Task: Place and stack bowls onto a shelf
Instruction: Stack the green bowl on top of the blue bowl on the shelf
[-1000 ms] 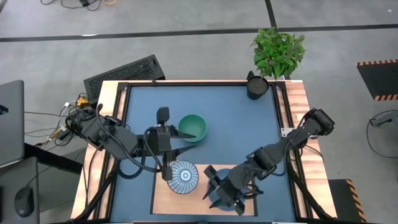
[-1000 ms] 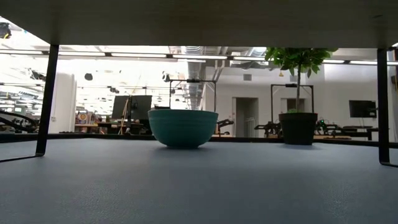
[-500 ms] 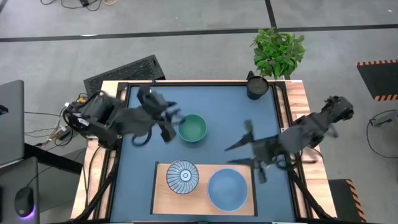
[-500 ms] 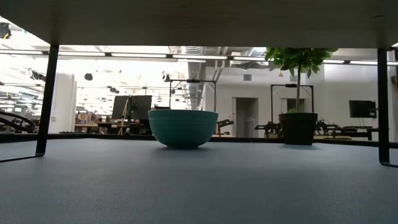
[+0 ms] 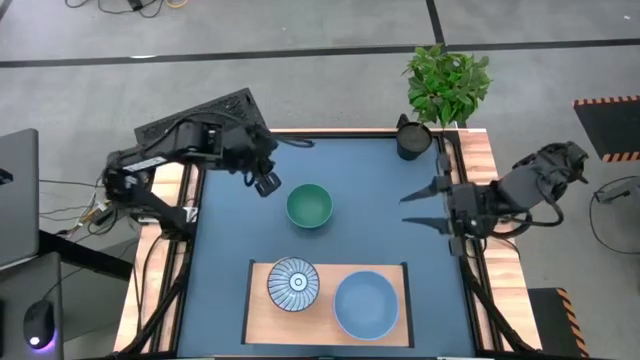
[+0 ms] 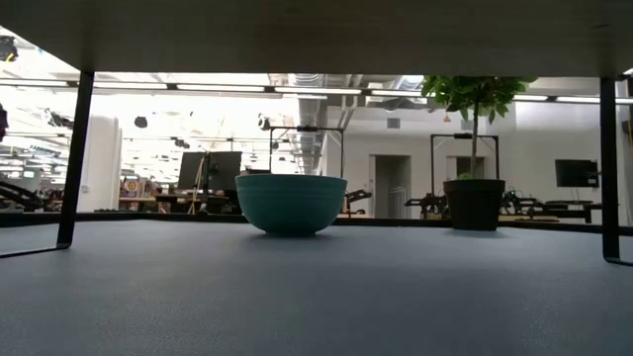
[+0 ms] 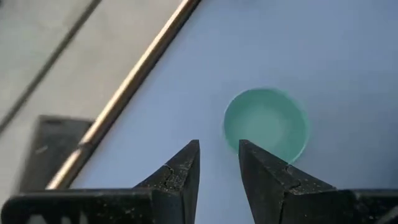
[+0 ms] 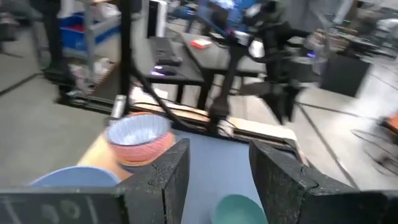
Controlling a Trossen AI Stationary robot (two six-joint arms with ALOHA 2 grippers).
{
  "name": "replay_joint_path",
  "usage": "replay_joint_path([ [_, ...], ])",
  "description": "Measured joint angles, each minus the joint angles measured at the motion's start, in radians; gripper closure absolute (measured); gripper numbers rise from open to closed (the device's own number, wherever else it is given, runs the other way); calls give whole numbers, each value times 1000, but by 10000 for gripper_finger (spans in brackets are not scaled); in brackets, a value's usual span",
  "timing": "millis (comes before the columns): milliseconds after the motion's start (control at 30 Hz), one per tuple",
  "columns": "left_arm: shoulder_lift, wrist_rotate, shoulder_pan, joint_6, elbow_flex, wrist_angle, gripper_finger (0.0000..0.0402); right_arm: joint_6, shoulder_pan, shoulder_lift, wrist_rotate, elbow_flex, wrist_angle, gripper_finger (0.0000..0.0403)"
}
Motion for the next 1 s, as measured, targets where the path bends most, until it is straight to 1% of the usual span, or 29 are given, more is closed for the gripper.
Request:
replay_joint_path([
  [167, -196, 164, 109, 56, -364, 378, 304, 8, -5, -16, 110, -1, -59, 212],
  [233, -259, 186, 153, 34, -508, 497, 304, 10, -16, -16, 156, -1, -95, 212],
  [300, -303, 234, 193, 21, -639, 595, 304, 18, -34, -16, 194, -1, -118, 212],
  [367, -328, 321, 222, 21, -749, 701, 302, 21, -56, -17, 214, -1, -139, 212],
  [433, -332, 415, 236, 9, -832, 792, 297, 25, -80, -17, 216, -1, -159, 212],
  [467, -331, 449, 239, 7, -865, 817, 293, 34, -93, -17, 216, -1, -171, 212],
  [500, -331, 460, 240, 6, -895, 834, 288, 46, -105, -16, 216, -1, -185, 212],
  [633, -332, 453, 240, -12, -1009, 913, 263, 104, -152, -16, 216, -1, -248, 212],
  [767, -332, 453, 241, -60, -1104, 1060, 235, 158, -185, -15, 215, -1, -308, 212],
  [833, -319, 453, 239, -84, -1138, 1121, 224, 176, -195, -15, 214, -1, -329, 212],
  [900, -297, 450, 238, -101, -1161, 1147, 215, 186, -205, -15, 213, -1, -338, 212],
  [1000, -240, 450, 238, -99, -1165, 1184, 208, 189, -214, -15, 213, -1, -348, 212],
])
